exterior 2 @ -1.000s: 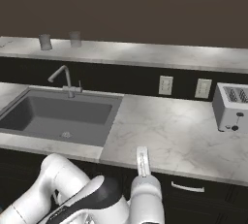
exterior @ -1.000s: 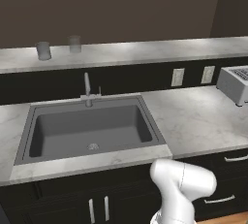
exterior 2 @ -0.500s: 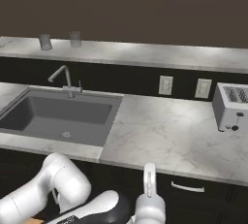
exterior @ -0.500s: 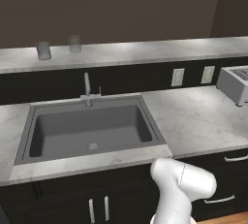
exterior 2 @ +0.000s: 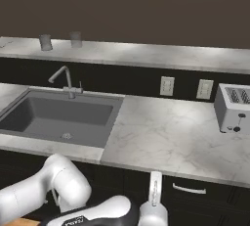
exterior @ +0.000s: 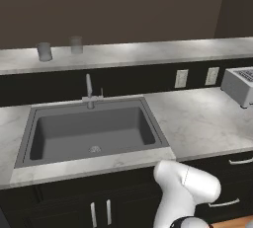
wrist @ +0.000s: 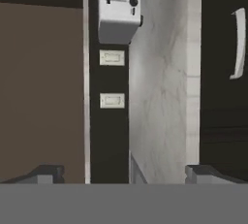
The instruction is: Take the tongs from the drawer on the right and place them on the dining counter next to the tray containing the kebab skewer.
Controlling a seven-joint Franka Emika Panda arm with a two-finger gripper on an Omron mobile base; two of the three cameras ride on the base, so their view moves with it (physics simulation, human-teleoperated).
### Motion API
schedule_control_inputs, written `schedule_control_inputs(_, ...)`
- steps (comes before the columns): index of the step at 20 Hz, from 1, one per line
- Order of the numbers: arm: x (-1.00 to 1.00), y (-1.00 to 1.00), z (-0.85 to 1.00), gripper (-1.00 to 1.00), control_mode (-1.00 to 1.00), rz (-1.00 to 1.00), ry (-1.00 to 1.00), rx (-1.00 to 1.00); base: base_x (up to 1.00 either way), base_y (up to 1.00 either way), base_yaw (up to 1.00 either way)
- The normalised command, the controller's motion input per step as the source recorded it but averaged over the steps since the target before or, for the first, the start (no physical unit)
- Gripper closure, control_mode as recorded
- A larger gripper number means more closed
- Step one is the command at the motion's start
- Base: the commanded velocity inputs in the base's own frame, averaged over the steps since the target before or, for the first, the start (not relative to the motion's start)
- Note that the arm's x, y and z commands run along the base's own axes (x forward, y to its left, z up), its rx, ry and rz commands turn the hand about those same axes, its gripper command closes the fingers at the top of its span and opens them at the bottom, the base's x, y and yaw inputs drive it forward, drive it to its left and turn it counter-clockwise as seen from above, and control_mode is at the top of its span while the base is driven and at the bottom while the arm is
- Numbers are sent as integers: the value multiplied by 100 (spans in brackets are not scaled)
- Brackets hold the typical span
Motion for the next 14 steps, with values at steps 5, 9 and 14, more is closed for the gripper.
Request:
schedule_control_inputs(5,-1,-15,-17,-100,-100,0,0,3,0,0,0)
schedule_control_inputs(9,0,-18,-18,-100,-100,0,0,0,0,0,0)
schedule_control_inputs(14,0,-33,-18,-100,-100,-1,-4,-1,0,0,0)
